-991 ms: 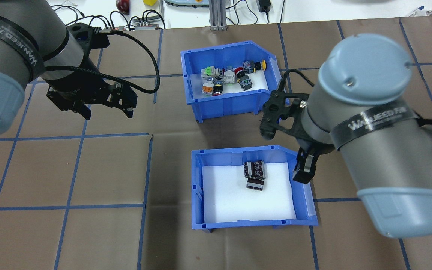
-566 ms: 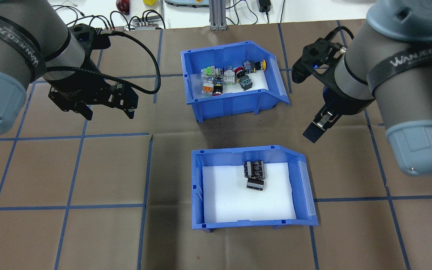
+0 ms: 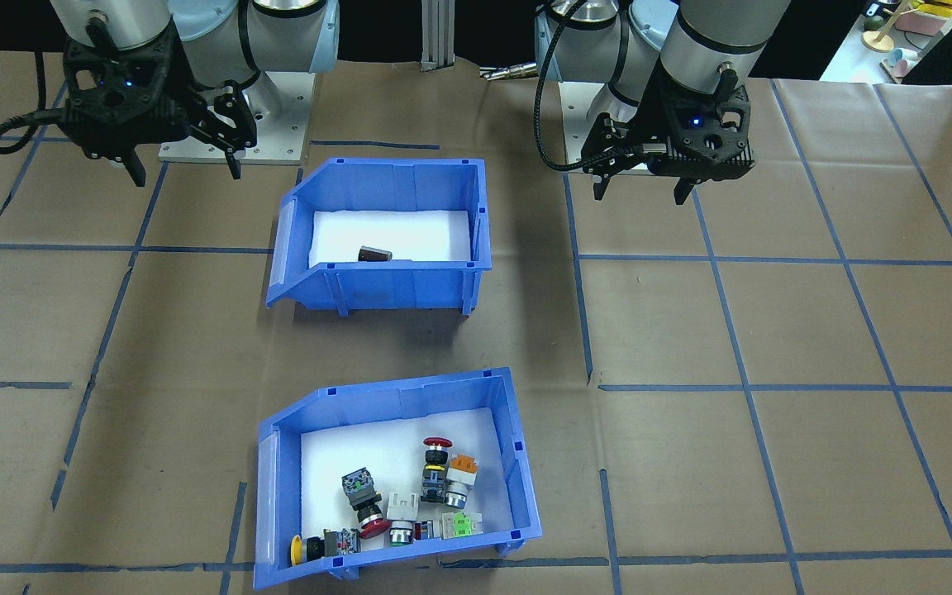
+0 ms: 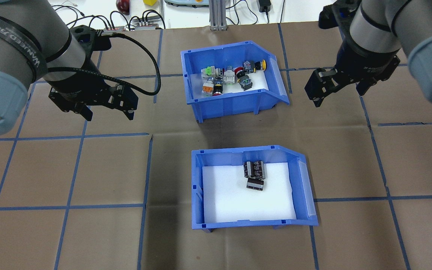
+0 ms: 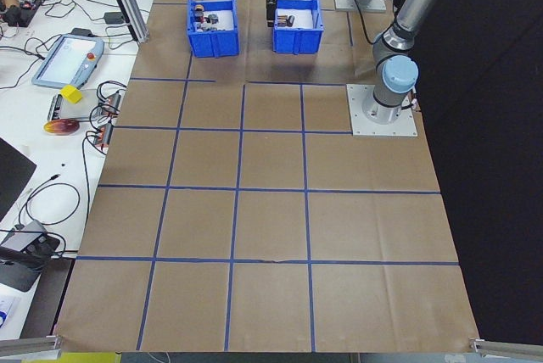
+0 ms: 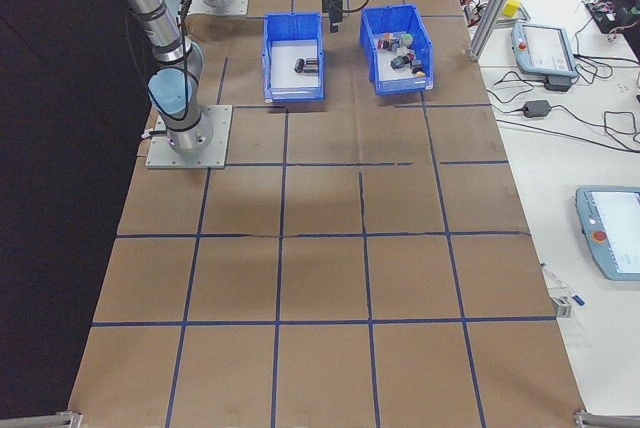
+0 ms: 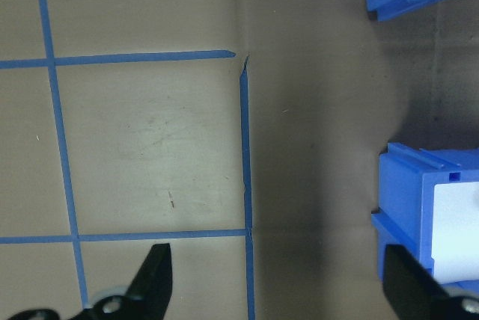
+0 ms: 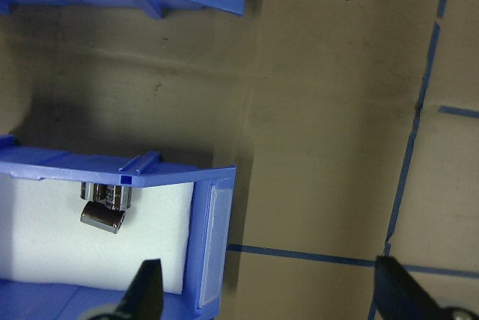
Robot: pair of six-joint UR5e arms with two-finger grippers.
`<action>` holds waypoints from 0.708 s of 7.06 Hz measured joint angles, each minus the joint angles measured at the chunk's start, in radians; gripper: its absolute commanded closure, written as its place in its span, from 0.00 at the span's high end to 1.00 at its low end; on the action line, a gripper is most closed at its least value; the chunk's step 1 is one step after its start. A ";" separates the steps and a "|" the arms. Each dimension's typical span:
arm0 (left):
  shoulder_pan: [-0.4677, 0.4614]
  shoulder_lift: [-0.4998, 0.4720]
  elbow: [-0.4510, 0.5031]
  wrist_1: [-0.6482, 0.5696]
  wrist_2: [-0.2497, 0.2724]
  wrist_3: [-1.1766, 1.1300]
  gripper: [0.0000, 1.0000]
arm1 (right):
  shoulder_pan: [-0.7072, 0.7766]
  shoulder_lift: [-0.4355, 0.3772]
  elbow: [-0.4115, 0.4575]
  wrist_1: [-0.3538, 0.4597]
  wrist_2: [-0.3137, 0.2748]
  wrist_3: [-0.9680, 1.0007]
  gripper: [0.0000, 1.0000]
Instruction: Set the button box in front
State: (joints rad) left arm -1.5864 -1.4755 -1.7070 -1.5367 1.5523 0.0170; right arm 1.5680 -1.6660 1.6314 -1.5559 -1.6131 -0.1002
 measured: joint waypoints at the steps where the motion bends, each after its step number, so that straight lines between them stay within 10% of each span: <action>1: 0.000 -0.001 0.002 0.001 -0.002 0.020 0.99 | -0.020 -0.001 -0.006 0.015 0.002 0.088 1.00; 5: 0.000 -0.007 0.009 0.001 -0.005 0.157 0.99 | -0.031 -0.005 0.006 0.025 0.004 0.175 1.00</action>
State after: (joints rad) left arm -1.5862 -1.4827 -1.6976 -1.5355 1.5476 0.1737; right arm 1.5372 -1.6714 1.6370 -1.5305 -1.6092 0.0746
